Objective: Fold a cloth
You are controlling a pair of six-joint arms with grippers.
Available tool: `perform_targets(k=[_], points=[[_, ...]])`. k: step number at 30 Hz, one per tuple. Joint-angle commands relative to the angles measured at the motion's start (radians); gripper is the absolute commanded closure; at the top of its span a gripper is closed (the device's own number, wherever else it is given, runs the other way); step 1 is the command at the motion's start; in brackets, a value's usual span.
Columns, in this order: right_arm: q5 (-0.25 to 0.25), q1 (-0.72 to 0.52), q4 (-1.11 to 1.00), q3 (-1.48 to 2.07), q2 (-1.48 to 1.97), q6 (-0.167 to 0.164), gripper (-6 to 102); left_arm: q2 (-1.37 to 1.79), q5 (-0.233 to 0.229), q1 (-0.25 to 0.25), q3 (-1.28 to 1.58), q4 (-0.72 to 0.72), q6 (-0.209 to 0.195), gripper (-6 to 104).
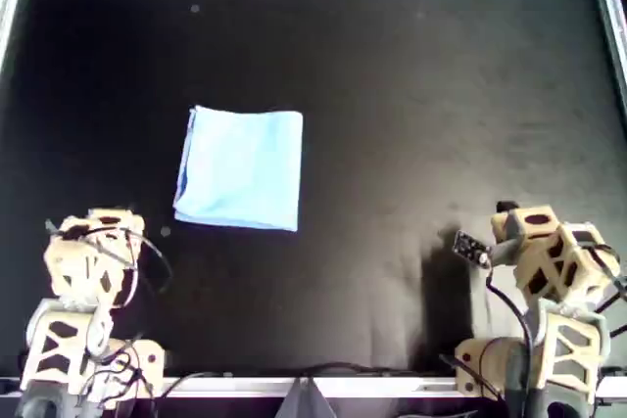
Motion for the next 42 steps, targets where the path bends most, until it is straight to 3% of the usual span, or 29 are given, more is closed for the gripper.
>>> perform_targets(k=[1, 7, 9, 12, 42], points=[[-0.008, -0.025, 0.041, 0.014, -0.035, -0.008, 94, 0.014, -0.006, 0.011, -0.011, 0.048, -0.006, 63], [0.008, -0.029, 0.041, 0.014, -0.152, -0.006, 94, 0.021, -0.006, 0.009, -0.018, 0.109, -0.003, 63], [0.006, -0.026, 0.041, 0.014, -0.160, 0.008, 94, 0.015, -0.006, 0.009, -0.012, 0.109, -0.003, 63], [0.008, -0.028, 0.041, 0.014, -0.137, -0.005, 94, 0.014, -0.006, 0.009, -0.011, 0.110, -0.005, 63], [0.006, -0.015, 0.040, 0.014, -0.166, 0.008, 94, 0.014, -0.023, 0.018, -0.009, 0.110, -0.002, 63]])
